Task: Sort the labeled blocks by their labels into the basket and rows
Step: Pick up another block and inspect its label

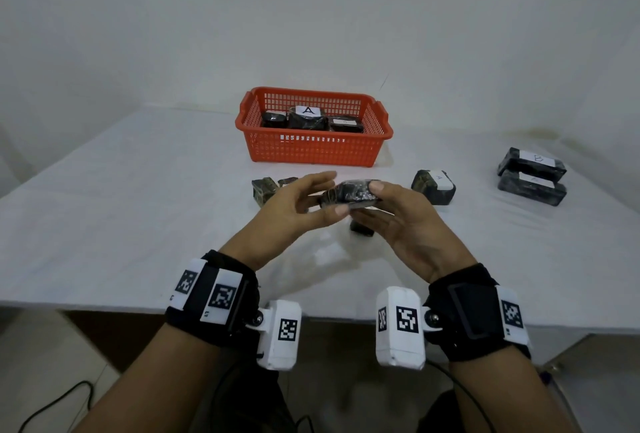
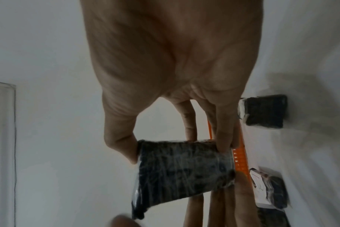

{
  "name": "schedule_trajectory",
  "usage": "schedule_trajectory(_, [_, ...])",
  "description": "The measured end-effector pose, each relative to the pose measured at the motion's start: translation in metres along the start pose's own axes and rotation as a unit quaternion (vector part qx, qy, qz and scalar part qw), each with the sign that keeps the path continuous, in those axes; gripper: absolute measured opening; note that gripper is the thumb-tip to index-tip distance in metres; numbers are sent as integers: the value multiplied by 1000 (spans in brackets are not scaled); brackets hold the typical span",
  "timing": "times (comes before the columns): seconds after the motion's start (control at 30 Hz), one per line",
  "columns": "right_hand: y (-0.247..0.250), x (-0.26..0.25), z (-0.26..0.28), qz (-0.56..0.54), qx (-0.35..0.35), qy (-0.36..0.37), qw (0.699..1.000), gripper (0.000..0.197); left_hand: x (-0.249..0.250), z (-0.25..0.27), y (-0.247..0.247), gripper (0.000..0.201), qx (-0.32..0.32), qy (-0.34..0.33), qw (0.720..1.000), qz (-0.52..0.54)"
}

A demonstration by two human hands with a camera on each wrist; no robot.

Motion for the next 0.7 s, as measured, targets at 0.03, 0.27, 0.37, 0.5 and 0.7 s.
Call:
schedule_trajectory(0.03, [0,0,0,8,3,3,1000,42,-3,0,-1,89,-6,15,1000,21])
schedule_trajectory(0.27, [3,14,0,14,0,-35,999,74,-5,1,3,97,45,25,998,44])
schedule_trajectory(0.37, [3,17,2,38,-20,-41,998,75,-2,2,3,87,40,18,999,28])
schedule_trajectory(0.5, [5,10,4,64,-11,-15,998,67,-3,5,3,99,21,30,999,32])
schedule_trajectory(0.7, [6,14,4,59,-18,-23,998,73,-2,5,-1,101,24,29,999,25])
Point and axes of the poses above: each hand's wrist, its own z-axis away from the middle knuckle, its own y-axis out of the back of the hand, x = y × z, the point moved 8 cm from there along -z, towards the middle knuckle, and after that the axes turned 9 degrees about z, right-handed, at the moved point
